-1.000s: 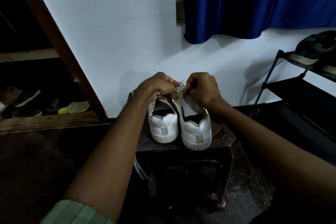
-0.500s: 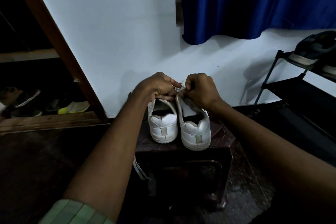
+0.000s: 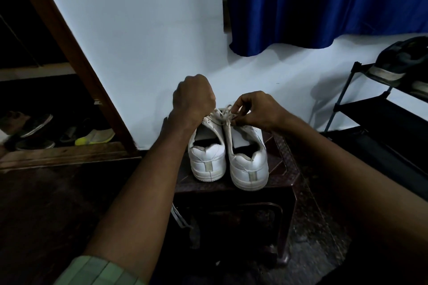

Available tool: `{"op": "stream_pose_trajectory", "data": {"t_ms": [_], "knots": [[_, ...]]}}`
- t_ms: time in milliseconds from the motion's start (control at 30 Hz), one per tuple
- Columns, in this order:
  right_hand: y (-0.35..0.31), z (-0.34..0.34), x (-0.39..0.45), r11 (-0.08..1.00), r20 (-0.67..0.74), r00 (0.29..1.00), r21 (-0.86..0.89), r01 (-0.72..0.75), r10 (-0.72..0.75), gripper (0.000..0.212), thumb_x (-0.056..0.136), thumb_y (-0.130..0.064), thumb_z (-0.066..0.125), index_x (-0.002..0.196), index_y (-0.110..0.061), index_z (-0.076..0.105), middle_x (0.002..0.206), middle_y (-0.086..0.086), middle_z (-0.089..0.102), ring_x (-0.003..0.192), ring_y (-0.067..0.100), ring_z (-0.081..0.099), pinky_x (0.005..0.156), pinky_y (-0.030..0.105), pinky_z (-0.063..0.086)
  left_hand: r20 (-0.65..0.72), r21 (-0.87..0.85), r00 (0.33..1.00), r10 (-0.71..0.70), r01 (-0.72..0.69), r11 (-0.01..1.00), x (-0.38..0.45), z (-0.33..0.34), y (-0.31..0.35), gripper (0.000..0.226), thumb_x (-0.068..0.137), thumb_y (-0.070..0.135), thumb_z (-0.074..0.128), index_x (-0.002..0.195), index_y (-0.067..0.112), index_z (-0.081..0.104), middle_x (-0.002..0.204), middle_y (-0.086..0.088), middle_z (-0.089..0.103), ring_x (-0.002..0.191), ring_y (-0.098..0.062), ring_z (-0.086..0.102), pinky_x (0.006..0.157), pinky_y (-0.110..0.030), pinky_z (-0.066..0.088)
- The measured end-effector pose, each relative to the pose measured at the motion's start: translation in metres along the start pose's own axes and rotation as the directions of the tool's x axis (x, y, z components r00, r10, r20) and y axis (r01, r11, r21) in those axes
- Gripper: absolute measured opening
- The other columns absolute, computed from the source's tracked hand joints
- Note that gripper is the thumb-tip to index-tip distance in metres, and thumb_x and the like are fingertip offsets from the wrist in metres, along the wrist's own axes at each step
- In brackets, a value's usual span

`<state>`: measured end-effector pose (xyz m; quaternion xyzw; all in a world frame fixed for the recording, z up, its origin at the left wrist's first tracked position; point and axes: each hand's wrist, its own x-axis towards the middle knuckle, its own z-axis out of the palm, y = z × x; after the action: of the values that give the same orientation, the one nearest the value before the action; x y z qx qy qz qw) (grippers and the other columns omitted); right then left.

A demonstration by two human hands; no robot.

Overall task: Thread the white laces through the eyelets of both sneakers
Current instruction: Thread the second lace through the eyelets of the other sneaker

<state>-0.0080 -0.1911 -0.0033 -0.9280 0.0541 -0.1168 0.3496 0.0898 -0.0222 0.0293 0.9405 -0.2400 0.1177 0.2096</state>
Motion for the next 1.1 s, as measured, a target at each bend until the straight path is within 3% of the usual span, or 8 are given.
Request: {"op": "stream_pose_trajectory", "data": {"t_ms": [367,533,600,667,733,833,933,1100], "knots": [[0.000,0.007,0.002,0.998,0.013,1.000,-0.067,-0.019,0.020,0.024,0.072,-0.015,0.083,0.092,-0.025,0.077,0.081,-0.003,0.071,0.078,0.014,0.067,0.078,0.035,0.056,0.063,-0.168,0.990,0.123,-0.111,0.980,-0.004,0.010,-0.002,0.022,0.090,0.023,0.058,0.089,0.017,0.079,0.101,0.001,0.080,0.094,-0.021,0.074,0.087,-0.035,0.059],[-0.001,0.007,0.003,0.996,0.029,0.999,-0.087,-0.028,0.031,0.028,0.071,-0.015,0.080,0.096,-0.026,0.076,0.079,-0.007,0.067,0.074,0.009,0.062,0.071,0.029,0.049,0.279,-0.854,0.960,-0.030,0.262,0.450,-0.007,0.006,0.023,0.034,0.112,0.027,0.032,0.090,0.014,0.054,0.065,0.000,0.065,0.062,-0.021,0.069,0.062,-0.029,0.053],[-0.004,0.006,0.001,0.996,0.025,0.999,-0.084,-0.023,0.025,0.027,0.072,-0.014,0.081,0.097,-0.024,0.077,0.076,-0.010,0.064,0.071,0.005,0.059,0.068,0.027,0.044,0.185,-0.753,0.983,0.014,0.132,0.645,-0.006,0.010,0.020,0.037,0.111,0.031,0.034,0.087,0.014,0.055,0.063,0.005,0.055,0.058,-0.017,0.055,0.063,-0.029,0.045],[-0.006,0.004,-0.001,0.996,-0.008,1.000,-0.095,0.001,-0.002,0.026,0.072,-0.013,0.081,0.096,-0.023,0.077,0.072,-0.009,0.063,0.067,0.006,0.057,0.066,0.027,0.043,0.040,-0.316,0.990,0.135,-0.115,0.942,-0.002,0.015,0.008,0.039,0.106,0.038,0.043,0.085,0.014,0.066,0.077,0.001,0.069,0.073,-0.023,0.063,0.073,-0.035,0.052],[-0.007,0.001,-0.003,0.994,-0.091,0.995,-0.103,0.038,-0.047,0.027,0.071,-0.009,0.076,0.094,-0.023,0.077,0.068,-0.008,0.062,0.063,0.008,0.056,0.064,0.029,0.045,0.056,0.013,0.984,0.172,-0.173,0.985,-0.003,0.016,0.001,0.043,0.100,0.051,0.054,0.085,0.017,0.076,0.086,-0.005,0.074,0.082,-0.030,0.066,0.075,-0.037,0.056],[-0.008,-0.004,-0.002,0.998,-0.282,0.958,-0.050,0.028,-0.041,0.026,0.075,-0.005,0.067,0.087,-0.027,0.075,0.060,-0.009,0.061,0.061,0.008,0.058,0.067,0.032,0.050,0.183,0.135,0.973,0.139,-0.165,0.977,-0.003,0.018,-0.004,0.058,0.093,0.067,0.057,0.070,0.016,0.072,0.070,-0.005,0.066,0.073,-0.028,0.062,0.067,-0.034,0.050],[-0.006,-0.005,-0.001,0.996,-0.431,0.902,0.085,-0.002,0.038,0.005,0.084,-0.026,0.071,0.080,-0.027,0.073,0.058,-0.007,0.063,0.062,0.013,0.065,0.069,0.040,0.057,0.136,-0.223,0.978,0.160,-0.127,0.967,-0.004,0.015,0.001,0.064,0.096,0.052,0.065,0.051,0.009,0.052,0.050,-0.003,0.050,0.053,-0.017,0.046,0.059,-0.033,0.041],[-0.007,-0.008,-0.004,0.976,-0.464,0.872,0.207,-0.067,0.158,0.061,0.088,-0.068,0.061,0.070,-0.010,0.070,0.062,0.009,0.068,0.061,0.030,0.069,0.064,0.050,0.060,0.008,-0.745,0.997,-0.071,0.053,0.665,-0.007,0.004,0.018,0.065,0.103,0.061,0.050,0.071,0.004,0.061,0.070,-0.004,0.060,0.065,-0.012,0.054,0.070,-0.029,0.049]]}}
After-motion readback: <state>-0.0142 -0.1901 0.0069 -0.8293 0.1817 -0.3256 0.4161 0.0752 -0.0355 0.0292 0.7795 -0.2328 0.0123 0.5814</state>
